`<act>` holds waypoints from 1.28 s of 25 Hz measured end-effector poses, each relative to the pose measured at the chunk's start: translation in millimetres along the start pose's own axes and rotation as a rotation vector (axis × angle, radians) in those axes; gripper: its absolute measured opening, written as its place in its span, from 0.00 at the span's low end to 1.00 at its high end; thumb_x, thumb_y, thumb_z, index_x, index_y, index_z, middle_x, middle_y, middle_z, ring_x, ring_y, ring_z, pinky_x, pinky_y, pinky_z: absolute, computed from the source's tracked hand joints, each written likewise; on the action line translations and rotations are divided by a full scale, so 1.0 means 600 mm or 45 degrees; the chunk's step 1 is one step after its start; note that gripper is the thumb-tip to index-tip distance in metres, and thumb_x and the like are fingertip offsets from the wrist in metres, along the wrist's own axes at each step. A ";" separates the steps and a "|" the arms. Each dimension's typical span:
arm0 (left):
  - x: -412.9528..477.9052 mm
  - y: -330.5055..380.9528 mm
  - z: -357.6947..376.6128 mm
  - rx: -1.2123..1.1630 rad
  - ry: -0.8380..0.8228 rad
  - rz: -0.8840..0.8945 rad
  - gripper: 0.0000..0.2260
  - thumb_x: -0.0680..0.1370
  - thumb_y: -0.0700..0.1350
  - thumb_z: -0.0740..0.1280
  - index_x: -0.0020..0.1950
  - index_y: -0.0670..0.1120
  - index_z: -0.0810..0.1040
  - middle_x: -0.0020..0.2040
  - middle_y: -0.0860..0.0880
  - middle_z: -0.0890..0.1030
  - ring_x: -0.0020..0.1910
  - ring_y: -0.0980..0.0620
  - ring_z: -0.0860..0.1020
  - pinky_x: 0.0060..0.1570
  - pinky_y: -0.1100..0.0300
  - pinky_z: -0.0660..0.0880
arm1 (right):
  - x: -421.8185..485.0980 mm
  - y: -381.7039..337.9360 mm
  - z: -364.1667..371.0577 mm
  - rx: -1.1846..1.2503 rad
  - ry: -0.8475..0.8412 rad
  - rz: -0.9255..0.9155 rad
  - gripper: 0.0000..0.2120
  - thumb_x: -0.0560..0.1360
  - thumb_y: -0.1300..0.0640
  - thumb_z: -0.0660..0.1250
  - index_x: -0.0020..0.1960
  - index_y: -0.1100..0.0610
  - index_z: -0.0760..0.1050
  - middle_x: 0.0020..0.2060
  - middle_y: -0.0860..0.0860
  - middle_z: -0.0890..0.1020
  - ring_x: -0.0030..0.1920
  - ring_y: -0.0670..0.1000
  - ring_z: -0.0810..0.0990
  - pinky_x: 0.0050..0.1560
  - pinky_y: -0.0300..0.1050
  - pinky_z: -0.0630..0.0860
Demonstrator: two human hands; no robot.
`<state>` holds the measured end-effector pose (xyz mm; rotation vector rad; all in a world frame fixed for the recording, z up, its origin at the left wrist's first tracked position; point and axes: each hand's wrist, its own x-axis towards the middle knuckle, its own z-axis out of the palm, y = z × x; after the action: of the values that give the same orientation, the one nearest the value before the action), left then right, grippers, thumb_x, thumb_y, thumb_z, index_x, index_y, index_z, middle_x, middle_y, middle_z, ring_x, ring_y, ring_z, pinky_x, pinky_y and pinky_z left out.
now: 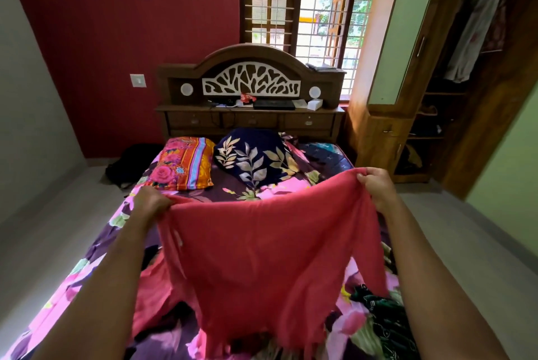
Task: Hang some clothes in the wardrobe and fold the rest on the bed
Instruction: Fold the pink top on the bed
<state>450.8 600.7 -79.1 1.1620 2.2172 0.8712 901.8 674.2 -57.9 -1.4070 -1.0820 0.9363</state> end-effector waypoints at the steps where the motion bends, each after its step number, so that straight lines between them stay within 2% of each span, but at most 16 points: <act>1: -0.002 -0.004 0.003 0.085 0.169 0.016 0.13 0.69 0.40 0.76 0.36 0.31 0.77 0.37 0.31 0.79 0.36 0.42 0.78 0.37 0.51 0.69 | 0.007 0.010 -0.008 -0.055 0.089 -0.057 0.10 0.77 0.71 0.60 0.54 0.70 0.77 0.35 0.52 0.76 0.35 0.47 0.73 0.38 0.41 0.70; 3: -0.025 0.004 0.014 -0.005 0.377 0.152 0.15 0.71 0.41 0.74 0.38 0.29 0.76 0.39 0.28 0.78 0.42 0.36 0.78 0.41 0.50 0.70 | 0.011 0.026 -0.014 -0.084 0.237 -0.123 0.08 0.76 0.68 0.63 0.52 0.71 0.77 0.36 0.55 0.78 0.38 0.50 0.73 0.39 0.43 0.71; 5: -0.049 0.026 0.036 -0.154 0.464 0.219 0.12 0.78 0.39 0.65 0.50 0.28 0.73 0.49 0.26 0.75 0.52 0.30 0.75 0.51 0.44 0.69 | 0.010 0.040 -0.004 -0.217 0.399 -0.205 0.07 0.75 0.65 0.64 0.49 0.69 0.78 0.41 0.60 0.80 0.41 0.54 0.74 0.43 0.47 0.73; 8: -0.091 0.082 0.057 -0.467 0.532 0.275 0.14 0.83 0.42 0.54 0.60 0.31 0.66 0.54 0.27 0.74 0.54 0.29 0.73 0.50 0.44 0.66 | -0.014 0.023 0.018 -0.160 0.394 -0.237 0.08 0.78 0.64 0.61 0.50 0.66 0.77 0.42 0.56 0.79 0.46 0.55 0.75 0.47 0.48 0.72; 10: -0.109 0.112 0.052 -0.767 0.411 0.362 0.10 0.83 0.42 0.53 0.56 0.36 0.68 0.48 0.34 0.76 0.50 0.37 0.75 0.47 0.49 0.67 | -0.049 -0.016 0.007 0.028 -0.058 -0.039 0.07 0.79 0.67 0.59 0.48 0.65 0.76 0.37 0.53 0.80 0.43 0.53 0.77 0.41 0.41 0.74; 12: -0.078 0.124 0.041 -1.166 -0.052 0.345 0.08 0.82 0.44 0.58 0.51 0.42 0.74 0.43 0.43 0.78 0.48 0.45 0.76 0.48 0.54 0.72 | -0.117 -0.054 0.001 0.329 -0.679 0.007 0.03 0.74 0.68 0.64 0.44 0.63 0.76 0.30 0.51 0.80 0.34 0.48 0.78 0.33 0.35 0.73; 13: -0.039 0.123 0.046 -1.323 -0.156 0.222 0.10 0.80 0.49 0.61 0.52 0.44 0.77 0.47 0.43 0.80 0.51 0.46 0.78 0.49 0.54 0.75 | -0.154 -0.078 0.010 0.573 -0.733 -0.063 0.03 0.69 0.63 0.70 0.43 0.61 0.77 0.29 0.50 0.80 0.31 0.46 0.78 0.31 0.35 0.71; 15: 0.009 0.128 0.063 -1.402 -0.320 0.164 0.14 0.77 0.55 0.65 0.57 0.47 0.79 0.55 0.41 0.80 0.56 0.44 0.79 0.50 0.51 0.78 | -0.181 -0.114 0.042 1.012 -0.232 -0.140 0.15 0.61 0.49 0.75 0.43 0.57 0.80 0.32 0.47 0.82 0.35 0.45 0.80 0.36 0.38 0.71; 16: -0.007 0.145 0.070 -1.379 -0.370 0.158 0.13 0.78 0.55 0.64 0.56 0.48 0.79 0.53 0.43 0.81 0.55 0.44 0.79 0.48 0.53 0.78 | -0.179 -0.131 0.066 1.075 -0.084 -0.138 0.13 0.65 0.49 0.73 0.44 0.55 0.80 0.36 0.47 0.83 0.40 0.47 0.81 0.39 0.42 0.74; 18: -0.095 0.207 0.076 -1.304 -0.450 0.308 0.09 0.79 0.53 0.61 0.49 0.49 0.76 0.45 0.48 0.78 0.47 0.47 0.77 0.43 0.58 0.77 | -0.183 -0.179 0.107 0.779 -0.564 -0.186 0.05 0.77 0.58 0.61 0.47 0.57 0.76 0.39 0.51 0.80 0.42 0.49 0.79 0.40 0.40 0.78; 20: -0.184 0.268 0.090 -1.188 -0.539 0.566 0.06 0.81 0.49 0.58 0.47 0.50 0.71 0.44 0.49 0.75 0.42 0.56 0.74 0.42 0.65 0.74 | -0.169 -0.188 0.136 0.301 -0.842 -0.299 0.10 0.81 0.62 0.56 0.49 0.54 0.75 0.46 0.51 0.77 0.45 0.43 0.78 0.47 0.33 0.76; 21: -0.190 0.273 0.096 -1.171 -0.580 0.675 0.07 0.82 0.47 0.56 0.49 0.49 0.72 0.45 0.49 0.76 0.42 0.58 0.75 0.44 0.68 0.74 | -0.159 -0.186 0.150 0.122 -0.858 -0.379 0.10 0.81 0.60 0.56 0.49 0.51 0.75 0.51 0.50 0.74 0.50 0.43 0.76 0.55 0.33 0.73; 23: -0.208 0.290 0.103 -1.268 -0.604 0.628 0.12 0.83 0.46 0.52 0.50 0.47 0.74 0.43 0.52 0.79 0.41 0.61 0.78 0.42 0.71 0.75 | -0.163 -0.183 0.165 -0.093 -0.857 -0.500 0.08 0.81 0.56 0.59 0.49 0.48 0.77 0.57 0.49 0.70 0.60 0.45 0.72 0.65 0.40 0.69; 25: -0.196 0.267 0.109 -1.167 -0.688 0.663 0.13 0.83 0.46 0.53 0.50 0.45 0.76 0.41 0.51 0.81 0.38 0.60 0.80 0.40 0.69 0.77 | -0.161 -0.180 0.157 -0.172 -0.819 -0.560 0.05 0.77 0.57 0.65 0.49 0.55 0.80 0.55 0.49 0.72 0.59 0.45 0.72 0.62 0.43 0.71; 28: -0.176 0.248 0.107 -1.087 -0.503 0.672 0.10 0.80 0.49 0.61 0.46 0.44 0.78 0.39 0.48 0.82 0.38 0.53 0.79 0.40 0.62 0.77 | -0.149 -0.167 0.124 -0.198 -0.645 -0.600 0.10 0.69 0.59 0.75 0.48 0.59 0.80 0.50 0.49 0.78 0.55 0.45 0.74 0.57 0.42 0.69; 32: -0.177 0.251 0.105 -1.067 -0.375 0.643 0.10 0.73 0.49 0.71 0.43 0.44 0.75 0.39 0.46 0.79 0.38 0.53 0.79 0.38 0.62 0.77 | -0.147 -0.132 0.128 -0.522 -0.976 -0.755 0.08 0.70 0.51 0.74 0.48 0.50 0.82 0.52 0.46 0.76 0.59 0.49 0.74 0.64 0.51 0.69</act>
<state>628.6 596.0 0.1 1.2899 1.1102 1.5096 794.9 611.3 10.2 -0.9157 -2.2207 0.8399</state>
